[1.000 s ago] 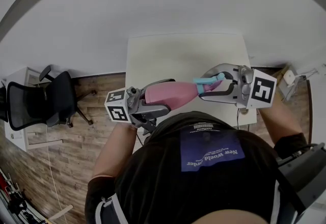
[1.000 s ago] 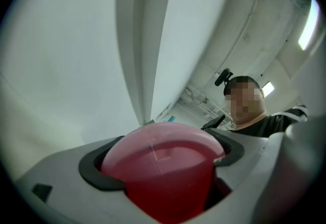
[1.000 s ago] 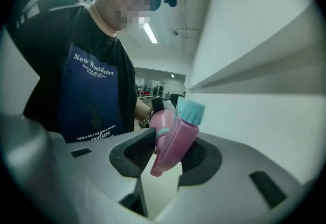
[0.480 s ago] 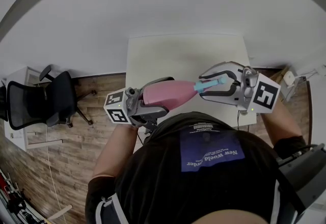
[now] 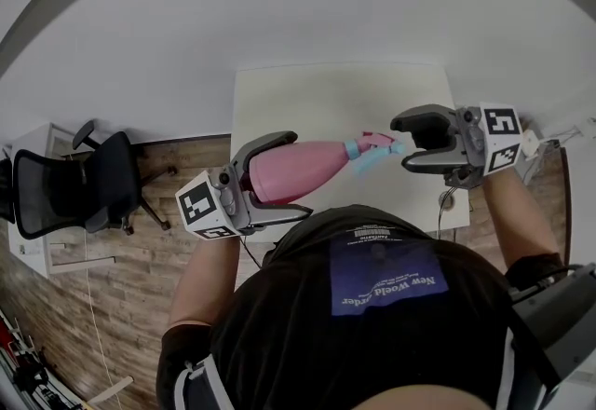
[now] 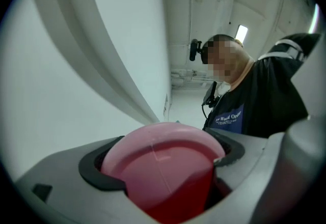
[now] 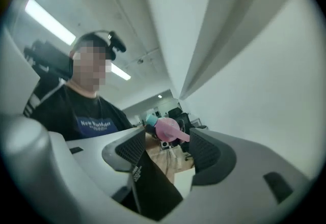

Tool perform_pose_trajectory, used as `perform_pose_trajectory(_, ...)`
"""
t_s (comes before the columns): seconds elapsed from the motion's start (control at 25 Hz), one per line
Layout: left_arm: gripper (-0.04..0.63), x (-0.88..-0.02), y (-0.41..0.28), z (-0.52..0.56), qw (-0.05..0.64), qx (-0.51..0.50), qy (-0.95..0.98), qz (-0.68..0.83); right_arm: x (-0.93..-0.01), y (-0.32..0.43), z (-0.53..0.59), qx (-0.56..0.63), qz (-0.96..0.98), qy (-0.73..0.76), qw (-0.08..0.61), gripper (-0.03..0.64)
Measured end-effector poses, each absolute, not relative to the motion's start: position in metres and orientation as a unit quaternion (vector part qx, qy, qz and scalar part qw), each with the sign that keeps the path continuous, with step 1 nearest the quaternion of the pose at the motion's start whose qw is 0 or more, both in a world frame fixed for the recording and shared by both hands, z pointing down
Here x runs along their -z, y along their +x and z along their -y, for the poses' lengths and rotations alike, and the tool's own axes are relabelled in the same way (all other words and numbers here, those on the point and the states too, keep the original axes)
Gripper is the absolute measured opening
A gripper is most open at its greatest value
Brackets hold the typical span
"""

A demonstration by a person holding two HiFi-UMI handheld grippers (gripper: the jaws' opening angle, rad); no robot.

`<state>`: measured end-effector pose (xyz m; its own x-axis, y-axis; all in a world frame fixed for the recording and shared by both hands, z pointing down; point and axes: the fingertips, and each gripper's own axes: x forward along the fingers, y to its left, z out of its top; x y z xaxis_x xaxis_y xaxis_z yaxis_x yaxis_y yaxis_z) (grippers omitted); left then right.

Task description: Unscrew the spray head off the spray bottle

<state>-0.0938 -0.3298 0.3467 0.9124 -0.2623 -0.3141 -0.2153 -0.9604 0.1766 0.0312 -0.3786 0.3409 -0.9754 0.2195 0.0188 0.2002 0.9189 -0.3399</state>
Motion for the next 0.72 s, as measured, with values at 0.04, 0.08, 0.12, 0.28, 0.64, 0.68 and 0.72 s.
perform_pose_trajectory(0.04, 0.502, -0.347, -0.092, 0.327, 0.051, 0.158, 0.978, 0.124, -0.341, 0.038, 0.386, -0.225, 0.968, -0.111, 0.01, 0.245)
perform_pose_trajectory(0.08, 0.502, -0.347, -0.091, 0.324, 0.035, 0.148, 0.98, 0.126, -0.343, 0.043, 0.393, -0.28, 0.953, -0.115, -0.007, 0.245)
perform_pose_trajectory(0.12, 0.502, -0.347, -0.089, 0.321, 0.021, 0.139, 0.982, 0.127, -0.345, 0.047, 0.398, -0.334, 0.935, -0.119, -0.022, 0.245)
perform_pose_trajectory(0.28, 0.502, -0.349, -0.075, 0.313, -0.026, 0.095, 0.987, 0.123, -0.366, 0.048, 0.404, -0.467, 0.874, -0.138, -0.013, 0.245)
perform_pose_trajectory(0.64, 0.502, -0.362, -0.076, 0.303, -0.102, 0.016, 0.989, 0.102, -0.394, -0.001, 0.371, -0.54, 0.813, -0.209, 0.06, 0.256)
perform_pose_trajectory(0.68, 0.502, -0.363, -0.074, 0.304, -0.103, 0.016, 0.989, 0.102, -0.394, -0.004, 0.368, -0.541, 0.81, -0.215, 0.066, 0.256)
perform_pose_trajectory(0.72, 0.502, -0.364, -0.072, 0.304, -0.102, 0.014, 0.989, 0.102, -0.394, -0.006, 0.366, -0.54, 0.81, -0.218, 0.07, 0.256)
